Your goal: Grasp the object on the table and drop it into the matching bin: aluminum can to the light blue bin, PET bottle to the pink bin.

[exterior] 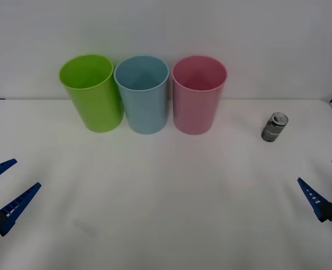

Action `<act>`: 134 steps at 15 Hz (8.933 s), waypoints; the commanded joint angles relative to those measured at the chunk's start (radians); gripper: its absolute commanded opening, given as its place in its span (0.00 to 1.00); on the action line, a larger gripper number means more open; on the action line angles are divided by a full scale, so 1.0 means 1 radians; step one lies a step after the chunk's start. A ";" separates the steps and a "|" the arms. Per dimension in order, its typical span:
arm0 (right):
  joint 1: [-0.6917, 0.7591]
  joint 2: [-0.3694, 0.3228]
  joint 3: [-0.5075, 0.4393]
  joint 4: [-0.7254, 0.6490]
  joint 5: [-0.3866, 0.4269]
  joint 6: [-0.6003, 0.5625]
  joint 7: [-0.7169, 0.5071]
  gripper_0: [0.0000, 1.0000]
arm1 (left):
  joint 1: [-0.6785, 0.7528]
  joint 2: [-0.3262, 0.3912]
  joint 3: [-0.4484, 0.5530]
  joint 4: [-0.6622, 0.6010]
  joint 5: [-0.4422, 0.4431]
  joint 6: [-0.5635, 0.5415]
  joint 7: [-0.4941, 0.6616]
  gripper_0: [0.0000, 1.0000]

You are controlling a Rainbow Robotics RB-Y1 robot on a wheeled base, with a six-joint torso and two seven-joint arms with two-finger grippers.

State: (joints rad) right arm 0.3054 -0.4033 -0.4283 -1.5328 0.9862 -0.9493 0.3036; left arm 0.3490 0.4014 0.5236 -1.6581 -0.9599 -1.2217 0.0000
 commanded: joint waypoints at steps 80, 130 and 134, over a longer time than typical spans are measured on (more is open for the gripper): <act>-0.479 0.113 0.172 0.323 0.124 0.326 -0.015 0.00 | 0.000 0.000 0.000 0.000 0.000 0.000 0.000 1.00; -1.085 0.055 0.456 0.456 0.206 0.095 -0.478 0.00 | 0.000 0.000 0.000 0.000 0.000 0.000 0.000 1.00; -1.187 0.109 0.444 0.591 0.242 0.099 -0.460 0.00 | 0.000 0.000 0.000 0.000 0.000 0.000 0.000 1.00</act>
State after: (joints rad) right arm -0.8639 -0.3057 0.0198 -0.9653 1.2203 -0.8524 -0.1592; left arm 0.3490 0.4014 0.5236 -1.6581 -0.9599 -1.2217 0.0000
